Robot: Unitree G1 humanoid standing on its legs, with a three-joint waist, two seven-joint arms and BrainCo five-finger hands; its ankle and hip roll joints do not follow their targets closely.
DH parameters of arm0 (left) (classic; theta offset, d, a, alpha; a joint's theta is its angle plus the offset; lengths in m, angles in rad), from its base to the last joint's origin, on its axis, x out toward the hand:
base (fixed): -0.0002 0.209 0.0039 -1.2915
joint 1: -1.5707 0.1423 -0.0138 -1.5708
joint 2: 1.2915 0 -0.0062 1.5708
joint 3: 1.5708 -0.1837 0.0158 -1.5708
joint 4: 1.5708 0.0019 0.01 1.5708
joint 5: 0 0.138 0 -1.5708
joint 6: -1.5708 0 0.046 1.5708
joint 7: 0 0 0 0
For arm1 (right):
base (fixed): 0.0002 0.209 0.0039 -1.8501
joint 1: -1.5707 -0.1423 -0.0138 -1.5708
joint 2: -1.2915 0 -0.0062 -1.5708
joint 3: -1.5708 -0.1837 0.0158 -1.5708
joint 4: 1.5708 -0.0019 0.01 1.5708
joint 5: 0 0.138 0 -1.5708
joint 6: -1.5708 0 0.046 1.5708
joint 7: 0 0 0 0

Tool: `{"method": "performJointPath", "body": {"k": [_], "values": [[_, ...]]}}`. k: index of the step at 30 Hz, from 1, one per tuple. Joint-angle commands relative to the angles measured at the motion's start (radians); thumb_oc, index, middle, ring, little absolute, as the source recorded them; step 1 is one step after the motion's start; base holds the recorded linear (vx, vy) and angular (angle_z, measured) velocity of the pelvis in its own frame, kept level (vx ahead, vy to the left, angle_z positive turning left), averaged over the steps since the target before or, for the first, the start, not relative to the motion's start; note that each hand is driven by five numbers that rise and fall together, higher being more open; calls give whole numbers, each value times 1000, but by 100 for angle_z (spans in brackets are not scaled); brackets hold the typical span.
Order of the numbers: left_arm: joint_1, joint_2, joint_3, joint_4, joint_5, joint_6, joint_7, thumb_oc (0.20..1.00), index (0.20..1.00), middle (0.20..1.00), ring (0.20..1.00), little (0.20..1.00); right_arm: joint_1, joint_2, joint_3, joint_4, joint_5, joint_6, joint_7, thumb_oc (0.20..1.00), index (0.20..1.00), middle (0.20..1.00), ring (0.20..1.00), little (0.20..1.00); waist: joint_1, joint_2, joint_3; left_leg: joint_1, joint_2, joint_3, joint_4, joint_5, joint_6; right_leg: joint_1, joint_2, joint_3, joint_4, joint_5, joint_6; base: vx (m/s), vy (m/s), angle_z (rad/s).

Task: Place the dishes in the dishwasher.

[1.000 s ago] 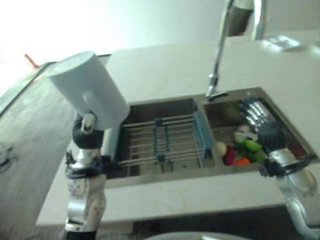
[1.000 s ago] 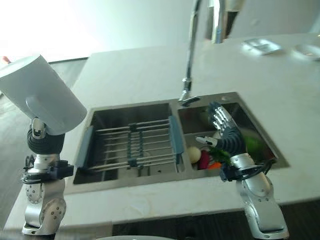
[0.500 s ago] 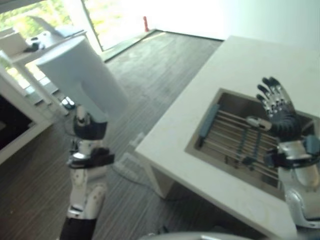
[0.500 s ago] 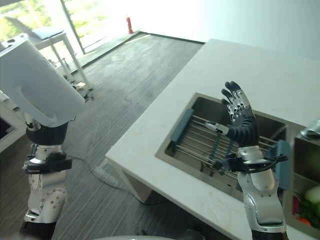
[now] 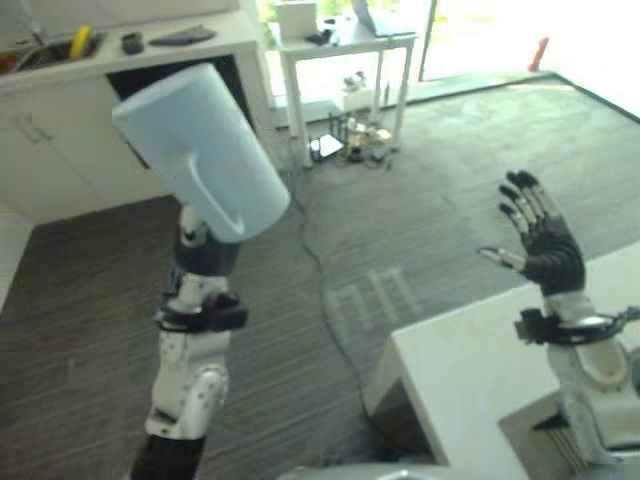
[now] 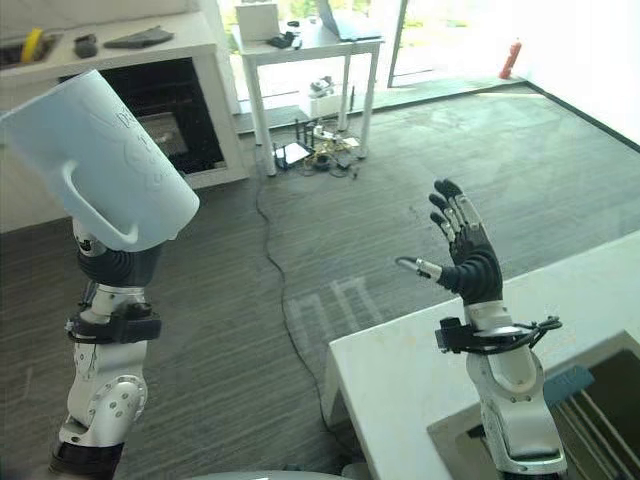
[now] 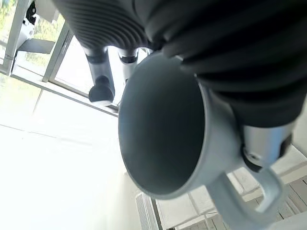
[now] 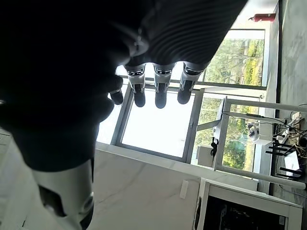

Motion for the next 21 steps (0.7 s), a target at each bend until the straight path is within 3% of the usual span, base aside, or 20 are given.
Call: {"method": "performJointPath", "body": {"k": [1,2,5,7,9,11,15,17,19,21], "values": [[-74,42,13,-18,-77,-26,-60,200,200,200,200,200,3,-27,-28,-39,-19,-51,-76,1000,1000,1000,1000,1000,-59,-11,-37,-14,134,282,-1,-2,-96,13,-58,-93,-51,44,83,-65,71,101],[-88,43,5,-13,-74,-28,-61,200,200,200,200,200,1,-32,-39,-33,-13,-53,-77,1000,1000,1000,1000,1000,-66,-12,-35,-9,156,317,-1,2,-108,18,-67,-119,-54,43,82,-97,139,150],[-83,44,10,-35,-77,-43,-32,200,200,200,200,200,-2,-57,-74,-32,35,-47,-32,1000,1000,1000,1000,1000,-73,-10,-34,-12,209,326,-1,24,-145,18,-95,-143,-59,47,83,-136,266,171],[-67,32,29,-45,-85,-44,-42,200,200,200,200,200,10,-65,-94,-38,51,-43,1,1000,1000,1000,1000,1000,-77,-5,-41,-11,259,346,-1,29,-170,18,-129,-161,-59,39,96,-92,446,8],[-56,23,30,-47,-79,-56,-59,200,200,200,200,200,1,-64,-92,-38,46,-44,10,1000,1000,1000,1000,1000,-78,7,-46,-17,282,341,-1,26,-180,11,-160,-170,-59,39,110,-87,508,1],[-59,23,29,-44,-82,-61,-65,200,200,200,200,200,-11,-63,-87,-45,40,-29,8,1000,1000,1000,1000,1000,-79,16,-50,-20,275,341,-1,13,-181,6,-186,-177,-59,45,127,-51,481,11],[-82,32,50,-45,-82,-22,-76,200,200,200,200,200,-39,-35,-63,-41,9,4,-10,1000,1000,1000,1000,1000,-71,21,-41,-14,196,337,-1,-32,-142,-12,-287,-196,-42,98,187,-21,560,33],[-70,33,70,-54,-73,6,-89,200,200,200,200,200,-25,9,-42,-47,-8,11,-1,1000,1000,1000,1000,1000,-42,8,-33,0,147,341,-1,-55,-118,-25,-366,-255,-10,177,200,1,478,42],[-57,34,93,-60,-67,16,-83,200,200,200,200,200,-29,30,-19,-46,-15,16,36,1000,1000,1000,1000,1000,-20,5,-26,11,138,393,-1,-55,-109,-29,-373,-339,29,184,208,-68,345,-27],[-65,47,91,-52,-58,8,-69,200,200,200,200,200,-35,21,-7,-36,4,7,50,1000,1000,1000,1000,1000,-19,3,-21,6,135,416,-1,-50,-93,-40,-293,-353,54,124,195,-88,257,-64]]}}
